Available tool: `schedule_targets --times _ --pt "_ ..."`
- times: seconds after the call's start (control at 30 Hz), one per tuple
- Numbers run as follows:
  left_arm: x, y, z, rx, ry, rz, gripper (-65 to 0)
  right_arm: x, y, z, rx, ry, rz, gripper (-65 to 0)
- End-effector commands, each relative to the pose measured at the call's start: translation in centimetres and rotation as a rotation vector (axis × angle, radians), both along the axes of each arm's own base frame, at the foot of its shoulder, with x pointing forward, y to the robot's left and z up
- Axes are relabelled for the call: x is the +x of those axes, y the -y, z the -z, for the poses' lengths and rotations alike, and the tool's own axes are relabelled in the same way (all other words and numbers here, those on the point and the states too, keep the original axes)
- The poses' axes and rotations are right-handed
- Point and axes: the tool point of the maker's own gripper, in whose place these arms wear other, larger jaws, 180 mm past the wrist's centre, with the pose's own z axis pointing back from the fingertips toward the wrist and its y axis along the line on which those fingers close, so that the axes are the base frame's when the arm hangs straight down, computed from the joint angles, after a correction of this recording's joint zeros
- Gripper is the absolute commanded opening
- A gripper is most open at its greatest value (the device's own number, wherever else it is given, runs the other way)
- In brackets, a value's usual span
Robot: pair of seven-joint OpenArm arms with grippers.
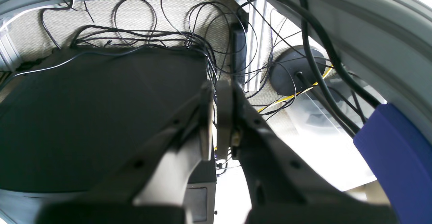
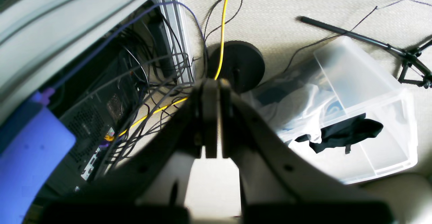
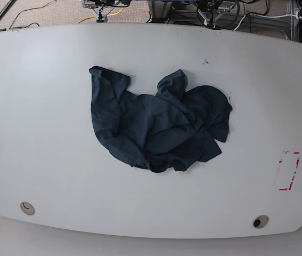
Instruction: Layout the t-shirt on the table in an organized manner, then fold the t-shirt properly
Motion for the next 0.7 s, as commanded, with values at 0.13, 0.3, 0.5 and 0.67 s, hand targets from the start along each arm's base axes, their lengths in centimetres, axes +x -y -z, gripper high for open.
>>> schedule_targets --times 0.13,0.3,0.5,0.67 --pt "-1.3 -1.0 -0.2 0.011 -0.002 0.018 -64.1 -0.6 1.1 -0.2 -0.016 -0.009 -0.013 -64.9" --pt "-2.4 -2.1 -0.8 0.024 0.029 0.043 -64.0 -1.2 1.8 -0.4 -0.028 -0.007 -0.021 -64.7" --pt "-3.1 -2.5 -1.2 0.027 0.045 0.049 -64.0 -1.0 1.9 -0.4 -0.031 0.002 -0.023 -64.6" --pt "-2.9 -2.7 -1.1 0.032 0.038 0.045 -64.1 -0.3 1.3 -0.2 -0.024 -0.010 -0.042 -64.5"
